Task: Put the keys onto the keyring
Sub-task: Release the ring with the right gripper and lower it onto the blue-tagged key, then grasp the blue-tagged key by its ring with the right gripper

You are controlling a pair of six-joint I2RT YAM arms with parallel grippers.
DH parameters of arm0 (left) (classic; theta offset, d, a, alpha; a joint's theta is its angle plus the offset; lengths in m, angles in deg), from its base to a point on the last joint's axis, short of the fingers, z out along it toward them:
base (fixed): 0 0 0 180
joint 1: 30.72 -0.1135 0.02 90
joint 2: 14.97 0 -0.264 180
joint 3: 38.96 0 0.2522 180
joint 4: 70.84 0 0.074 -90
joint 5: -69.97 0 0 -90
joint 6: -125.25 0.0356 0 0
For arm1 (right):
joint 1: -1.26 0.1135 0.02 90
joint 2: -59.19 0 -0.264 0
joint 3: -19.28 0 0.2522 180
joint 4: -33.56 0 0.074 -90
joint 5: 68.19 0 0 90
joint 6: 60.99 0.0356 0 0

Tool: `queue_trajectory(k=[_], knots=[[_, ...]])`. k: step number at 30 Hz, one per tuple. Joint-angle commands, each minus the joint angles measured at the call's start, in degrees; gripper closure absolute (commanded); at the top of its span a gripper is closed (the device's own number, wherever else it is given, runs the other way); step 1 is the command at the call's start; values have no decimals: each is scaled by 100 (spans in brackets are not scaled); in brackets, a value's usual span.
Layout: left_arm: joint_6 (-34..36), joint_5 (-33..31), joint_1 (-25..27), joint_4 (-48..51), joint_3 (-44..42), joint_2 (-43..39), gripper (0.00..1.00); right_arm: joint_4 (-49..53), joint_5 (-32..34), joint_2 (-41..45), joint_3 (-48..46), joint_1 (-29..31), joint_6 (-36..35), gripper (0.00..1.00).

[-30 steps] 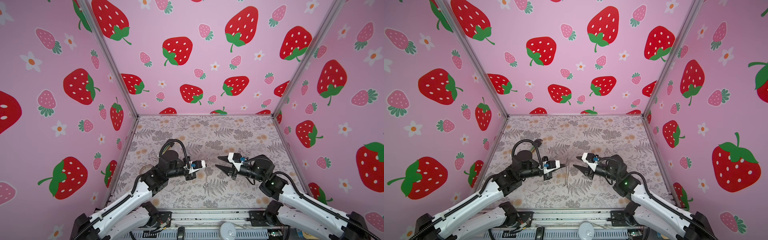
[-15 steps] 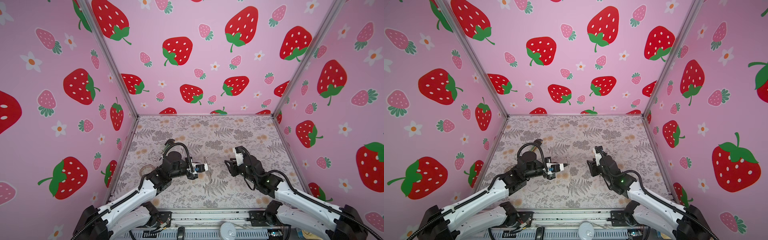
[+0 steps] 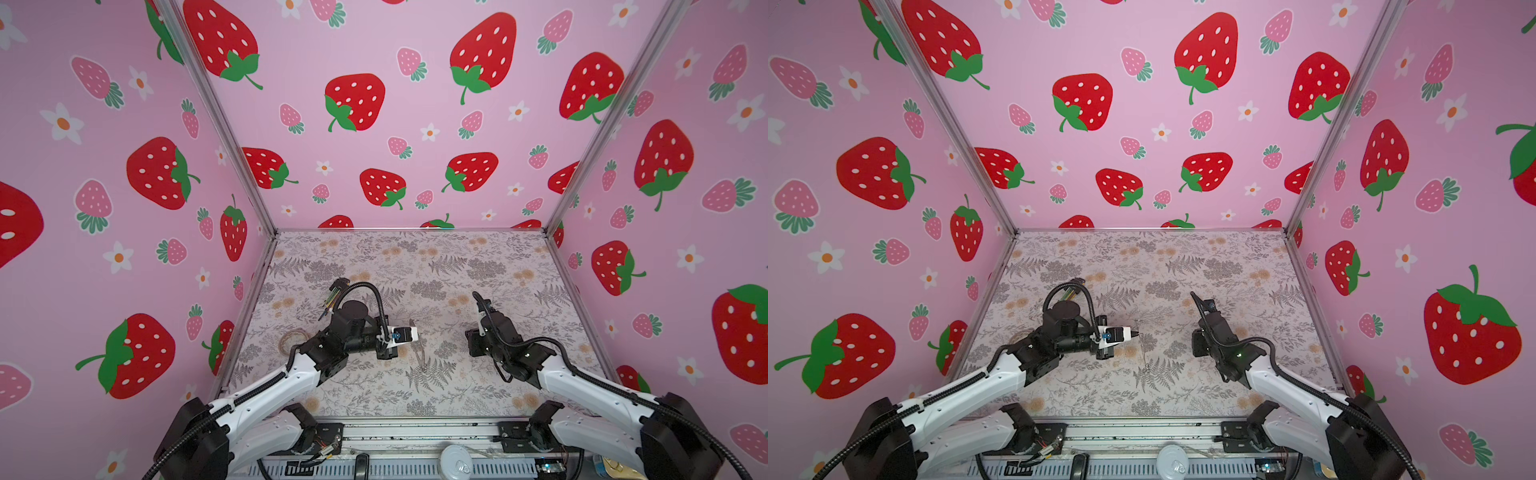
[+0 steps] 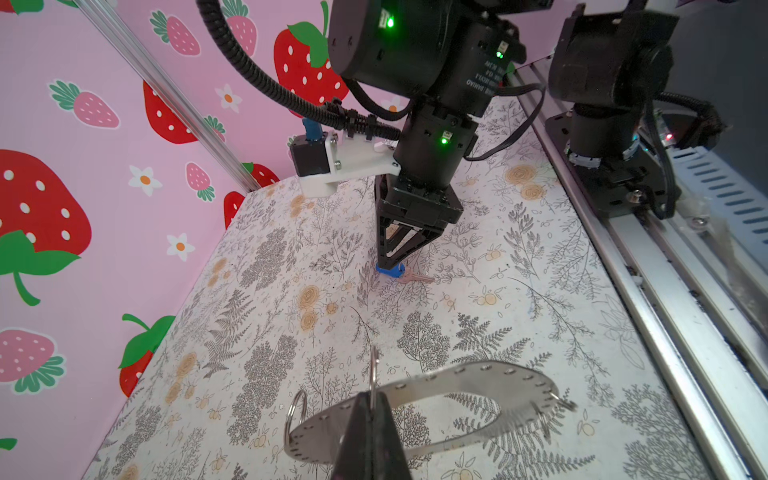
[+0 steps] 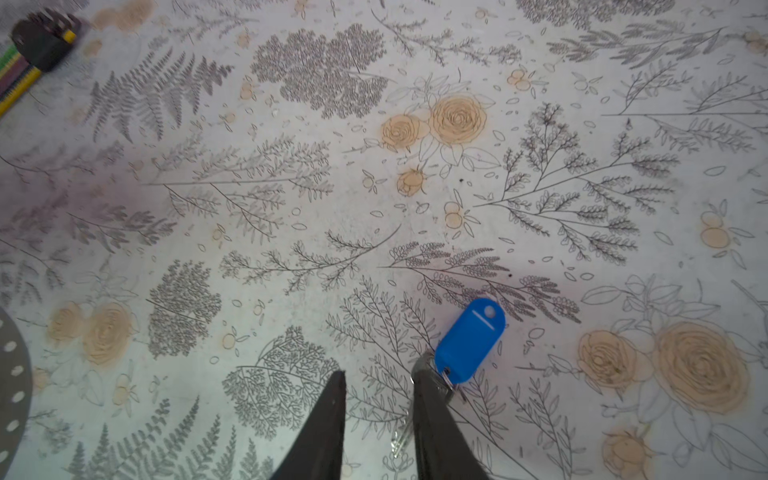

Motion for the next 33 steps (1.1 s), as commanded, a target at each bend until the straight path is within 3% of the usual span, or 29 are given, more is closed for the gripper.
queue_trajectory(k=[1,7,18,33], knots=[[-145,606,-123,-294,251,50,100,100,385,-126,-43,-14,11,72],[-284,595,-133,-470,114,73,100,136,841,-346,-77,-14,179,65],[-283,566,-133,-396,146,79,100,115,821,-622,-51,-16,76,72],[-230,575,-133,-326,175,51,100,54,733,-1194,85,-92,-5,69]])
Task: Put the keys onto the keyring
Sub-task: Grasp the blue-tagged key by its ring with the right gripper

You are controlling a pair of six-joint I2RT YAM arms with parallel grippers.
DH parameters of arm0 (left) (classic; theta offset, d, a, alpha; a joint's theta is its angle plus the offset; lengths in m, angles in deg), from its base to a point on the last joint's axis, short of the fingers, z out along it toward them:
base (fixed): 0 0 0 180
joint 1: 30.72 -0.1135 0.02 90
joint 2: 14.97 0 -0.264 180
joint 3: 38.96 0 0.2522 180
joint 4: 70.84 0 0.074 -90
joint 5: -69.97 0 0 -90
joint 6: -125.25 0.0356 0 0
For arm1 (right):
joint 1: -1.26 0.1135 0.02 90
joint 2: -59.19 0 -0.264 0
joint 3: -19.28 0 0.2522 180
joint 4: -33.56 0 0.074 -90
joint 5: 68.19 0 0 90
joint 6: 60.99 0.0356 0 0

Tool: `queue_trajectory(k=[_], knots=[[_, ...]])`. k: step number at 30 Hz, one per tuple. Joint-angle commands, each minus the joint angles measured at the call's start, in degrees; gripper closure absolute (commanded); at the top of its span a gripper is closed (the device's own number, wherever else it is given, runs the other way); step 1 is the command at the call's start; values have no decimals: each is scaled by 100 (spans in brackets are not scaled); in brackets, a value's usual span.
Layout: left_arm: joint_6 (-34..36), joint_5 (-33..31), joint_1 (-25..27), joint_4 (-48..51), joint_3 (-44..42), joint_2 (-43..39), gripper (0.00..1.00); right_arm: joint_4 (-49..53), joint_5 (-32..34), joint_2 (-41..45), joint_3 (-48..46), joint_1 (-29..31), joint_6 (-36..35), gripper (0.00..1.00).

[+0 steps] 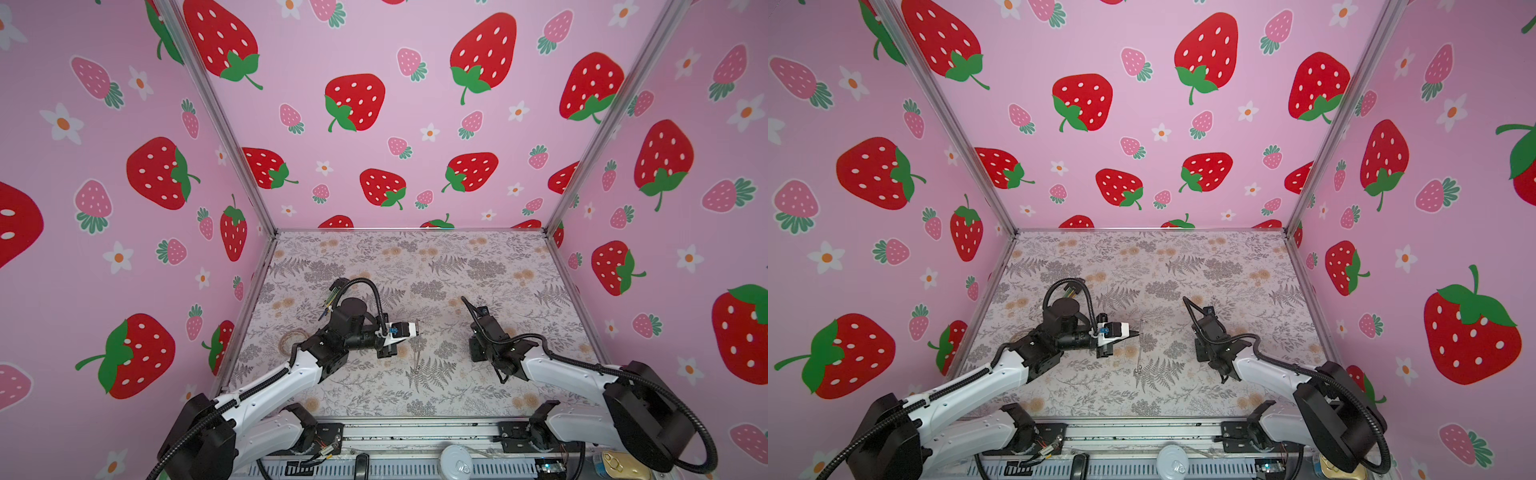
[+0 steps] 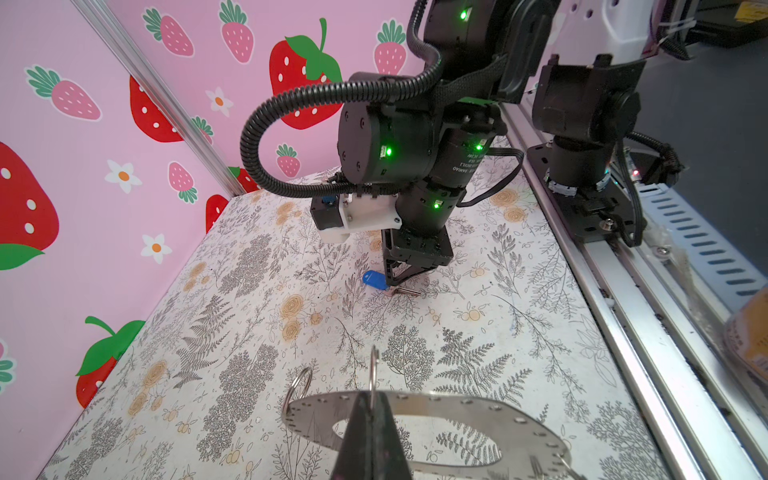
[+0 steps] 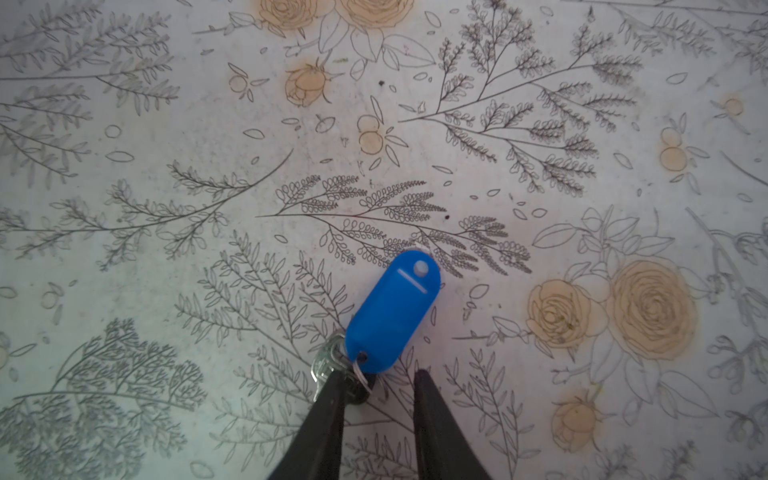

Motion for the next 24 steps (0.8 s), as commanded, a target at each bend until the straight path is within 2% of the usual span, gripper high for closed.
queue_trajectory(k=[1,6,13,17,20,24], knots=[[71,168,-21,-112,175,-76,100,14,-16,-131,108,-47,-4,70],[88,168,-21,-96,186,-95,100,-110,-260,-246,142,-69,-143,75],[102,168,-21,-76,186,-112,100,-143,-964,-387,374,-61,-118,79],[124,164,-25,-51,198,-110,100,14,-791,-213,465,-60,-7,77],[133,160,-22,-41,199,-122,100,92,-574,-4,457,-73,-22,69],[156,168,-21,-32,208,-117,100,193,-513,-86,491,-69,-132,67]])
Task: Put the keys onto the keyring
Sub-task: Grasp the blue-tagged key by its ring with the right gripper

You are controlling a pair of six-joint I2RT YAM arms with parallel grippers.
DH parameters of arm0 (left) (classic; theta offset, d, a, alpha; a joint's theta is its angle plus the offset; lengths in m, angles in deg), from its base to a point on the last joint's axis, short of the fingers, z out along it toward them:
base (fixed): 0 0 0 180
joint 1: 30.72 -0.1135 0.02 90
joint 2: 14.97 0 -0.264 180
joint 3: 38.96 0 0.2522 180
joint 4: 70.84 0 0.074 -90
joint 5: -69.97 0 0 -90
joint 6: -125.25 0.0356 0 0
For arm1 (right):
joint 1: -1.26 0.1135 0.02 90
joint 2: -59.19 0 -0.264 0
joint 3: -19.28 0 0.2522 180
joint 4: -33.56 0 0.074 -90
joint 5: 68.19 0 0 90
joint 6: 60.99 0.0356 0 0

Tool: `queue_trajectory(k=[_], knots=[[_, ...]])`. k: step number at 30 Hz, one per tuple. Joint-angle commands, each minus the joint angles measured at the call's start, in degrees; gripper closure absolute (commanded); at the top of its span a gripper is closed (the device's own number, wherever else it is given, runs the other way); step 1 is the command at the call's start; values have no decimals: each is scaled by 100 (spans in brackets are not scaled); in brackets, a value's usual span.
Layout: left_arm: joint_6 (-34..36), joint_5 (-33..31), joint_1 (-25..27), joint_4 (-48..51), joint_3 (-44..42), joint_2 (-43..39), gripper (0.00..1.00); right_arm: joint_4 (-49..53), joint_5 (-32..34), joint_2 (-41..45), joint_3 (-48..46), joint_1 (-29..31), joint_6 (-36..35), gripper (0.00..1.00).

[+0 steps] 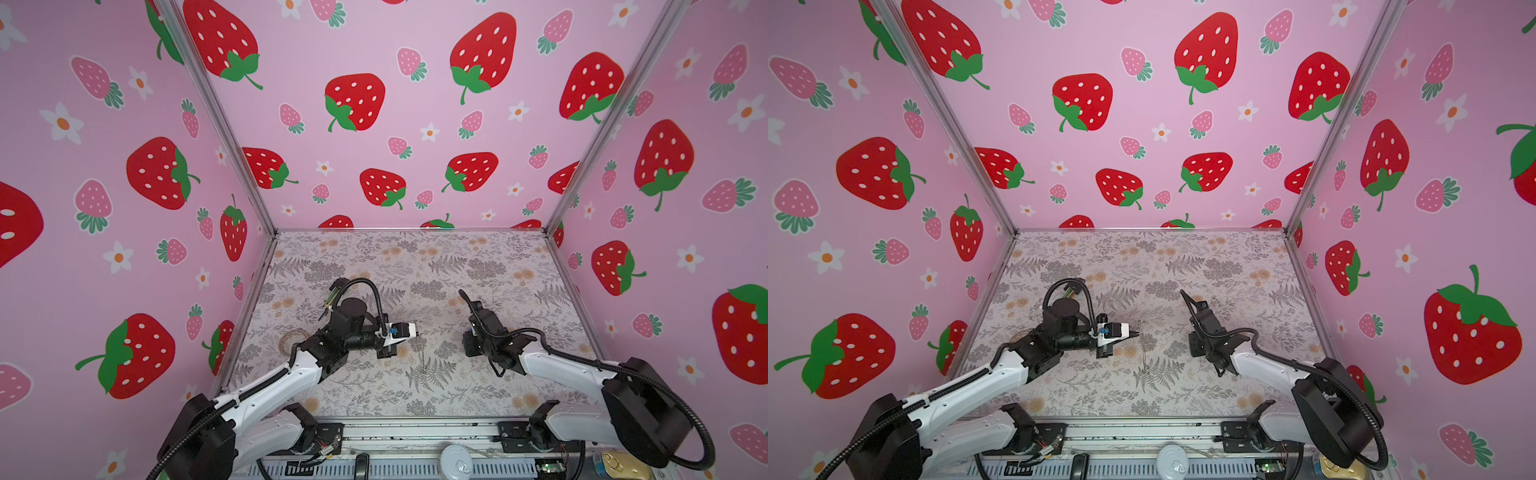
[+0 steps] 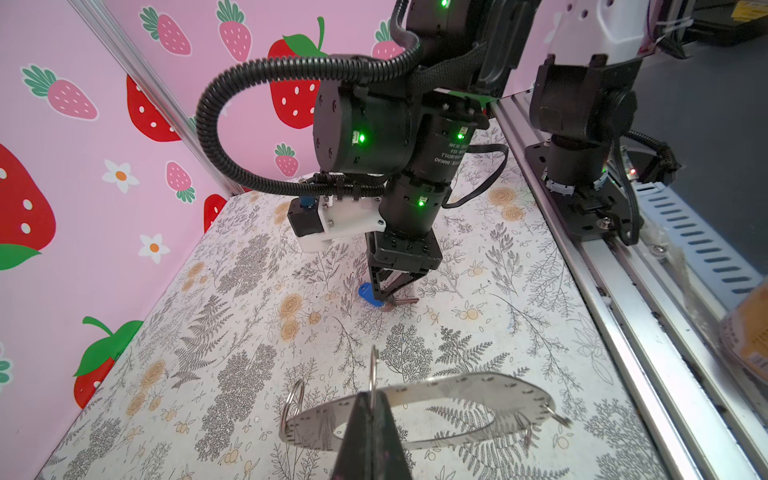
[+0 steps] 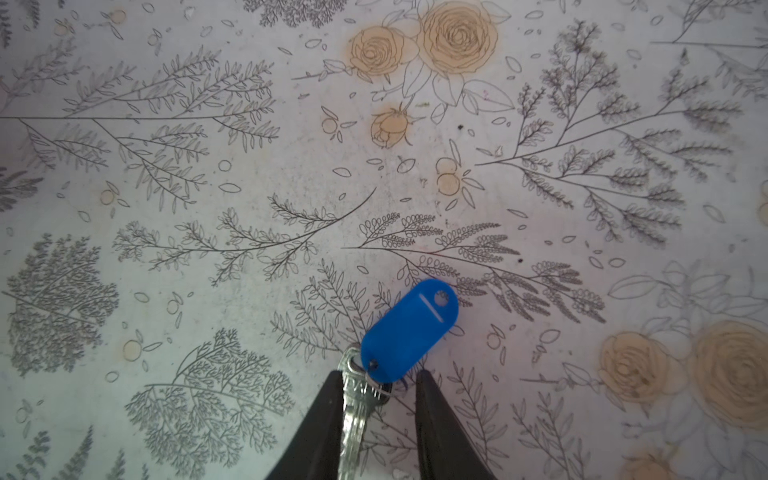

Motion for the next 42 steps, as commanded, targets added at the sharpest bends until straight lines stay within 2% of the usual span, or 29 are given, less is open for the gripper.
queue_trajectory(k=[1,9,14,17,27,30,37,42], knots=[[131,158,-21,-66,199,-98,100,316,176,-104,157,-38,-23,68],[168,140,-22,-34,208,-98,100,330,239,-272,205,-47,-98,72],[168,151,-22,-24,208,-89,100,141,156,-163,173,-47,-129,68],[181,155,-21,-10,216,-96,100,10,-31,-308,206,-56,-166,62],[185,171,-21,0,224,-90,100,-37,-301,-784,413,-126,-295,60],[182,166,-21,-5,225,-95,100,-227,-616,-817,436,-129,-439,61],[181,171,-22,11,225,-101,100,-425,-1861,-858,505,-27,-816,65],[192,158,-21,12,225,-98,100,-290,-2236,-927,613,104,-1227,66]])
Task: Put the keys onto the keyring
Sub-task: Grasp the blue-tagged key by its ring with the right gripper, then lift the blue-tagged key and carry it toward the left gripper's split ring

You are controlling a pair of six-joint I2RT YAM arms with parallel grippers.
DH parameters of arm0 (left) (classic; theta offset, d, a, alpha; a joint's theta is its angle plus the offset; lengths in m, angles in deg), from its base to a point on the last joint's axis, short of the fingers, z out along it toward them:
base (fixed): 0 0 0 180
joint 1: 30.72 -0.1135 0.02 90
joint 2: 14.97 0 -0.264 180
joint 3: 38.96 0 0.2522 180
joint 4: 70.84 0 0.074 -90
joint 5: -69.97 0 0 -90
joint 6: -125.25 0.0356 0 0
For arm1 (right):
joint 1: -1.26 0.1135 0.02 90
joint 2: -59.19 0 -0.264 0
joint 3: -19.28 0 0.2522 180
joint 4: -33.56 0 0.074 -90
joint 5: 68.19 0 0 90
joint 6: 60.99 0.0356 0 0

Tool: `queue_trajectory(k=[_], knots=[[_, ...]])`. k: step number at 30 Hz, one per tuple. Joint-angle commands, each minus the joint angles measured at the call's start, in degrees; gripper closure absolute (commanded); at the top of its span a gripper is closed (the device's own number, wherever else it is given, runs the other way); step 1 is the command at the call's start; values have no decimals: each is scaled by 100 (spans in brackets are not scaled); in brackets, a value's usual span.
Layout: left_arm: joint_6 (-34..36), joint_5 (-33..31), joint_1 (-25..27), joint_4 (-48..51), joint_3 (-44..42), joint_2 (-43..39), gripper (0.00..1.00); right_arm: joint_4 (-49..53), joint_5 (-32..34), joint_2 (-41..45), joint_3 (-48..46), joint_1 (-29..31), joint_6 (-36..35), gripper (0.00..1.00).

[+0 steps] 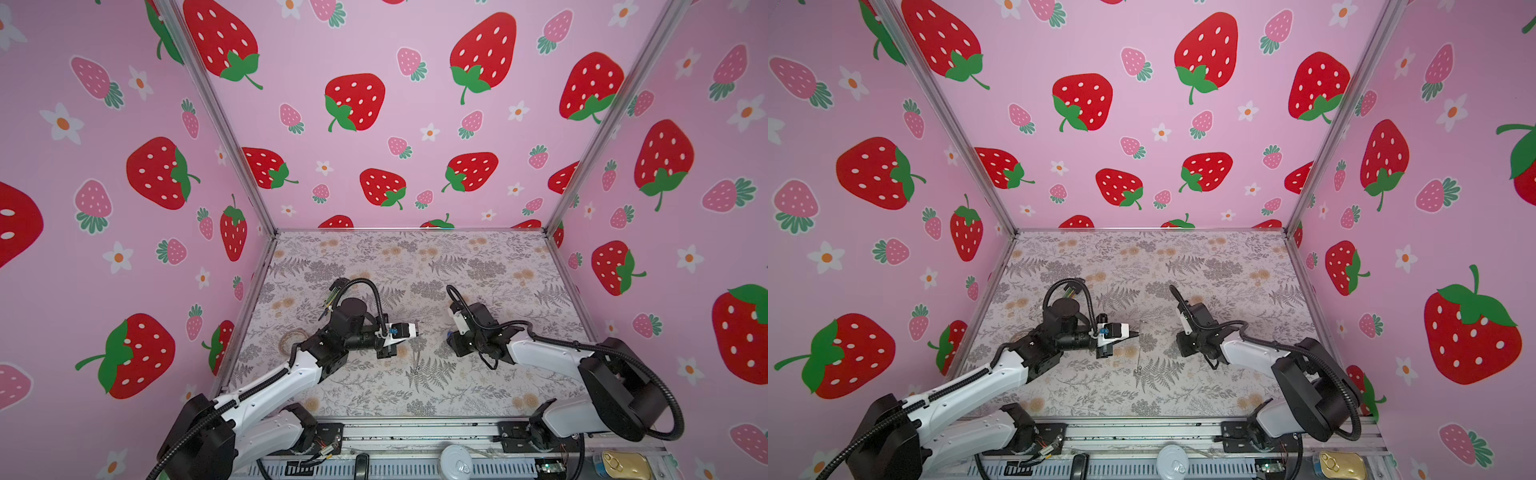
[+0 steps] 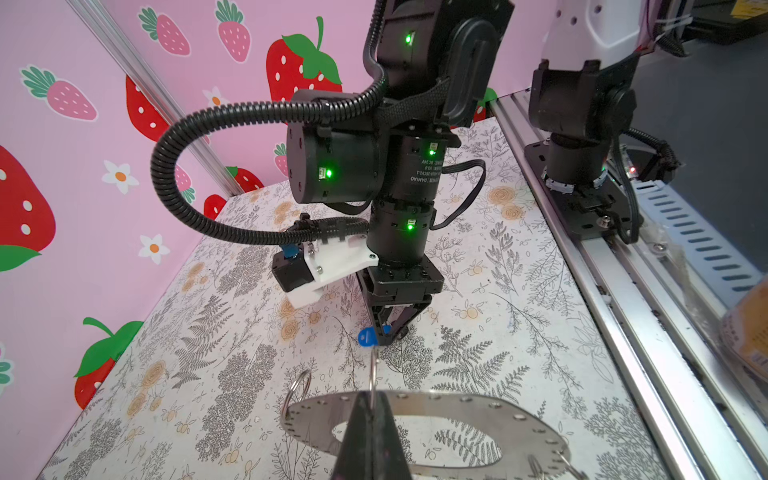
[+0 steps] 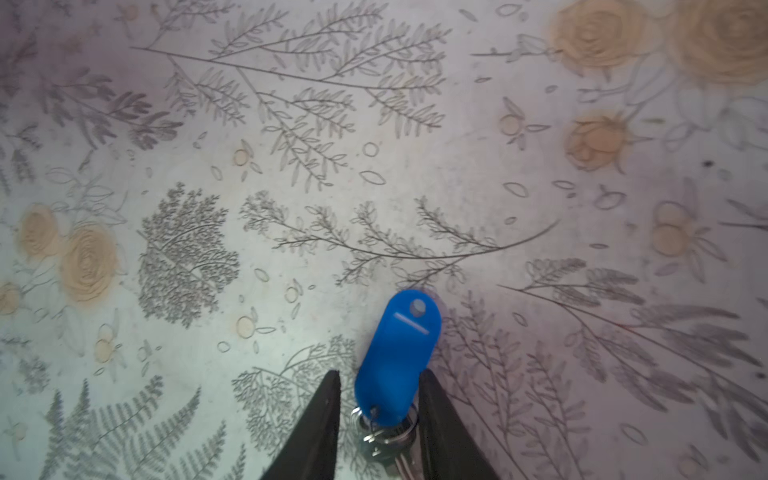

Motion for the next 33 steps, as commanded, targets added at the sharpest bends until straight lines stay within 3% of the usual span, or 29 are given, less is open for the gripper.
queue_trajectory(k=[1,4,7,18,33], knots=[[168,155,-21,-5,225,-96,100,61,-354,34,142,63,-313,66],[172,141,-21,12,223,-104,100,174,437,442,163,94,-153,66],[179,142,-21,12,225,-102,100,358,708,731,221,94,21,66],[194,142,-21,32,234,-87,100,954,798,424,289,336,1082,68],[202,164,-21,71,243,-110,100,1012,727,-31,448,429,1148,71]])
